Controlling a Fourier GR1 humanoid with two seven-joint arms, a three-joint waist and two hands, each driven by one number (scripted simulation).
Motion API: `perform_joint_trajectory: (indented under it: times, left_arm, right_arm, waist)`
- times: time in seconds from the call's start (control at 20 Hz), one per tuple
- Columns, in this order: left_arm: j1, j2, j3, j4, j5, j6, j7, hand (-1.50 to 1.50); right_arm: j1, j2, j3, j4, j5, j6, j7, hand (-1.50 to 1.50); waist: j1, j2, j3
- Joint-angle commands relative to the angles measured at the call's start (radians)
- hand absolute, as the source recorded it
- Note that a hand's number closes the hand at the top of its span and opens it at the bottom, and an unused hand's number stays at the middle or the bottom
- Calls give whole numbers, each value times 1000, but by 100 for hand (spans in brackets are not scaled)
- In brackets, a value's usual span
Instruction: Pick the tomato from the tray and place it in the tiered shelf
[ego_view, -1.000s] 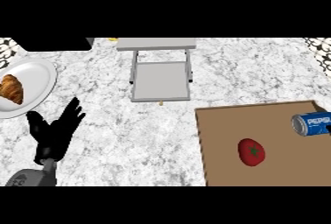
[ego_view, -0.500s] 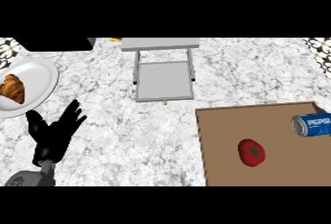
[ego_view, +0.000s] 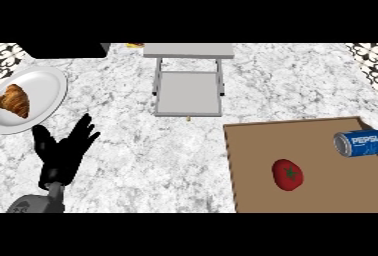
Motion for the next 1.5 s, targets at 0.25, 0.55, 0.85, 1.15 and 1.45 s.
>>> perform_joint_trajectory:
  times: [0.25,0.55,0.85,1.15,1.45]
  left_arm:
    - [-26,-31,-12,46,-36,-8,22,0]
    - [4,-26,5,25,-26,-43,52,0]
    - [23,-45,15,-32,-63,-10,79,0]
    - [44,-50,40,47,-78,-64,20,0]
    - [50,-71,49,-70,-98,-36,99,0]
  right_arm:
    - [-157,32,177,-213,179,-217,462,-150]
    - [-265,95,335,-218,269,-189,654,-150]
    - [-324,211,441,-167,418,-151,718,-150]
    - [-312,269,460,-158,558,-166,764,-150]
    - [-314,365,490,-140,651,-119,783,-150]
  waist:
    - [24,12,-4]
    - [28,11,-4]
    - [21,9,-3]
    - [17,10,-3]
    - [17,8,-3]
